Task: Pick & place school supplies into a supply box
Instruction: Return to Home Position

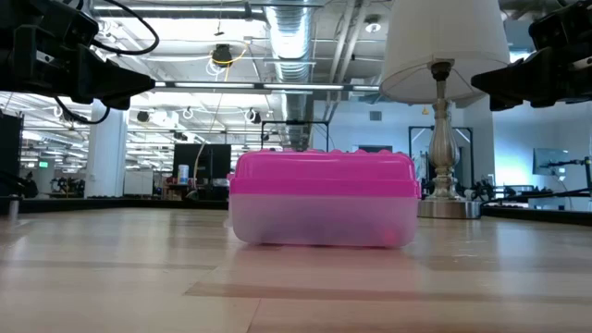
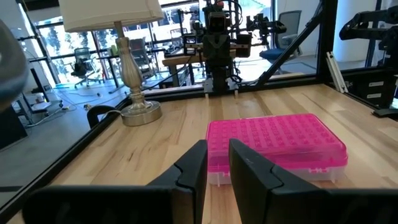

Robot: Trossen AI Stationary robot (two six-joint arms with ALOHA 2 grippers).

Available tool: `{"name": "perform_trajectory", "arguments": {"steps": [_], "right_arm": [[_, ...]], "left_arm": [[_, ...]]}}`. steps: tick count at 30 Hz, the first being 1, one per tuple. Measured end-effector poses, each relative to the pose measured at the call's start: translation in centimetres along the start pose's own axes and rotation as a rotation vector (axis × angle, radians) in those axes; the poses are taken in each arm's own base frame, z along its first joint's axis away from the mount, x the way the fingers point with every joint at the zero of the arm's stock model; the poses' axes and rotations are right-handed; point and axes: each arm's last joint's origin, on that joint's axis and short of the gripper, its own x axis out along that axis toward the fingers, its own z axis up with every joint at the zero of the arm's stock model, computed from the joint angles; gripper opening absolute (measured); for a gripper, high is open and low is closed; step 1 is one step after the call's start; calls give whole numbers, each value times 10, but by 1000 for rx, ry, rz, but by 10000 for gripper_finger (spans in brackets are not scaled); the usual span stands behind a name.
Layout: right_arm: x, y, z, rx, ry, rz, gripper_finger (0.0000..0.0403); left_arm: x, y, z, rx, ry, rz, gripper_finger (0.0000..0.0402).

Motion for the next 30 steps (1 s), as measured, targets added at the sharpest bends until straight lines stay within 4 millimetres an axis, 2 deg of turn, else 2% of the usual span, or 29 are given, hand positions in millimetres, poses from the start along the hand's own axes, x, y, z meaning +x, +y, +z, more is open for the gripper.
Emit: {"name": "perform_trajectory", "arguments": {"steps": [30], "right_arm": [[0, 0, 0, 0, 0, 0, 0]], "left_arm": [[0, 0, 0, 0, 0, 0, 61]]}}
